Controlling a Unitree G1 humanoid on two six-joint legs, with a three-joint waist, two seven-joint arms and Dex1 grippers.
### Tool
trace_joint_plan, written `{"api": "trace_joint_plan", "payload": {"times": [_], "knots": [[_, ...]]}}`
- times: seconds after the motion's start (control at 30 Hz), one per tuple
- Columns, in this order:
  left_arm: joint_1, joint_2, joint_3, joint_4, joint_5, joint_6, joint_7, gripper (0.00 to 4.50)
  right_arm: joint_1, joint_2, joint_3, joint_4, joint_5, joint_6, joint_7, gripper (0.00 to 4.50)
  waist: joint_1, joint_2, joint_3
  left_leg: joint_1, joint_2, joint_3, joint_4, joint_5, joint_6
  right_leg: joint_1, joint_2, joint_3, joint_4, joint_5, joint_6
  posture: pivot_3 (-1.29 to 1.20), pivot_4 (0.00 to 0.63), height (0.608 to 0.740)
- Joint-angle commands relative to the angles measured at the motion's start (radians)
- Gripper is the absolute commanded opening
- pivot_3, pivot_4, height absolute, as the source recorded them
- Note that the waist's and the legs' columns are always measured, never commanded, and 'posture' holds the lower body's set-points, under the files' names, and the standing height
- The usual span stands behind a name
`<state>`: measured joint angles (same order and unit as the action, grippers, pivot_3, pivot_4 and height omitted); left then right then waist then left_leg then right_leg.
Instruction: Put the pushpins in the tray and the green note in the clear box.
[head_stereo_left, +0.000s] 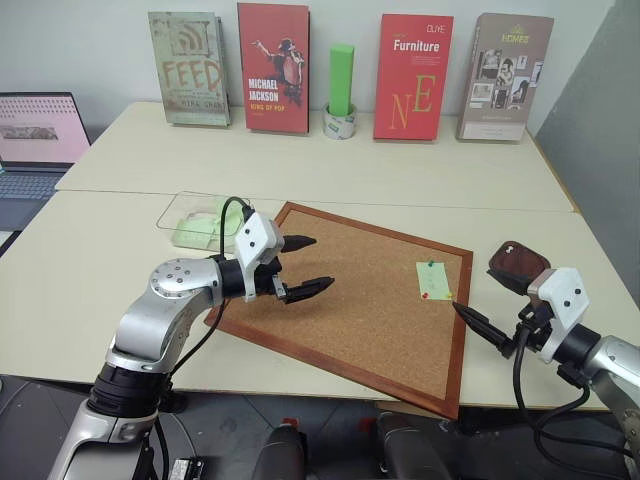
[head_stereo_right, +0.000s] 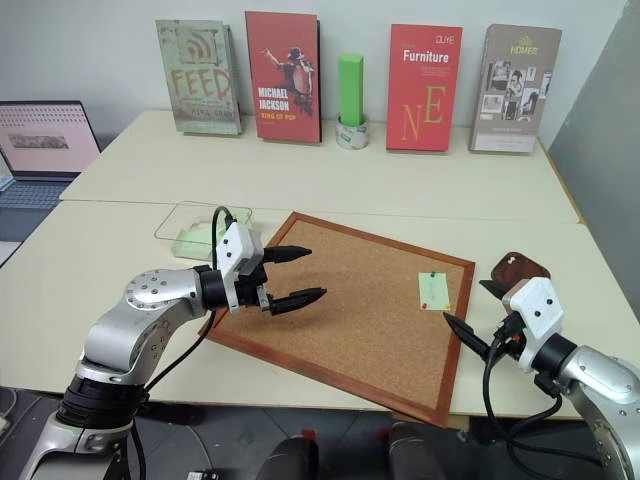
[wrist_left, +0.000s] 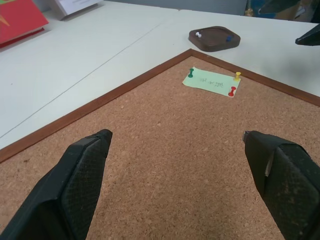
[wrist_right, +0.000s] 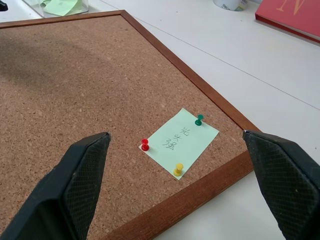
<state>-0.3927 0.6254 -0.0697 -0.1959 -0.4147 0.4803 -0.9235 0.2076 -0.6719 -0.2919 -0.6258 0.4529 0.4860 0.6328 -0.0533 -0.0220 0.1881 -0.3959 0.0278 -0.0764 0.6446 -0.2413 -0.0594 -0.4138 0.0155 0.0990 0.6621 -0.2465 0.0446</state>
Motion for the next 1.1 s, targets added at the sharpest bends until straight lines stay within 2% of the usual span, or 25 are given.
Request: {"api": "trace_joint_plan", "payload": {"times": [0.03, 0.27, 0.53, 1.07, 1.1], "knots": [[-0.035, 0.01, 0.019, -0.018, 0.006, 0.007, 0.013, 4.47, -0.002, 0.002, -0.002, -0.018, -0.004, -0.027, 0.005, 4.5, 0.0, 0.0, 0.0, 0.0, 0.0, 0.0, 0.0, 0.0, 0.0, 0.0, 0.0, 0.0, 0.0, 0.0, 0.0, 0.0, 0.15, 0.74], [-0.039, 0.002, 0.003, -0.01, -0.006, -0.02, -0.039, 4.47, 0.002, 0.011, 0.003, -0.035, -0.003, -0.015, -0.009, 4.5, 0.0, 0.0, 0.0, 0.0, 0.0, 0.0, 0.0, 0.0, 0.0, 0.0, 0.0, 0.0, 0.0, 0.0, 0.0, 0.0, 0.15, 0.74], [-0.033, -0.025, -0.024, -0.006, -0.007, -0.047, -0.084, 3.07, -0.007, 0.028, 0.038, -0.067, -0.019, -0.014, -0.044, 4.5, 0.0, 0.0, 0.0, 0.0, 0.0, 0.0, 0.0, 0.0, 0.0, 0.0, 0.0, 0.0, 0.0, 0.0, 0.0, 0.0, 0.15, 0.74], [-0.046, -0.115, -0.116, 0.135, 0.104, -0.179, -0.098, 0.02, -0.08, 0.037, 0.074, -0.053, 0.017, 0.084, -0.079, 4.5, 0.0, 0.0, 0.0, 0.0, 0.0, 0.0, 0.0, 0.0, 0.0, 0.0, 0.0, 0.0, 0.0, 0.0, 0.0, 0.0, 0.15, 0.74], [-0.047, -0.119, -0.122, 0.141, 0.112, -0.188, -0.101, 0.02, -0.085, 0.037, 0.077, -0.049, 0.019, 0.095, -0.08, 4.5, 0.0, 0.0, 0.0, 0.0, 0.0, 0.0, 0.0, 0.0, 0.0, 0.0, 0.0, 0.0, 0.0, 0.0, 0.0, 0.0, 0.15, 0.74]]}}
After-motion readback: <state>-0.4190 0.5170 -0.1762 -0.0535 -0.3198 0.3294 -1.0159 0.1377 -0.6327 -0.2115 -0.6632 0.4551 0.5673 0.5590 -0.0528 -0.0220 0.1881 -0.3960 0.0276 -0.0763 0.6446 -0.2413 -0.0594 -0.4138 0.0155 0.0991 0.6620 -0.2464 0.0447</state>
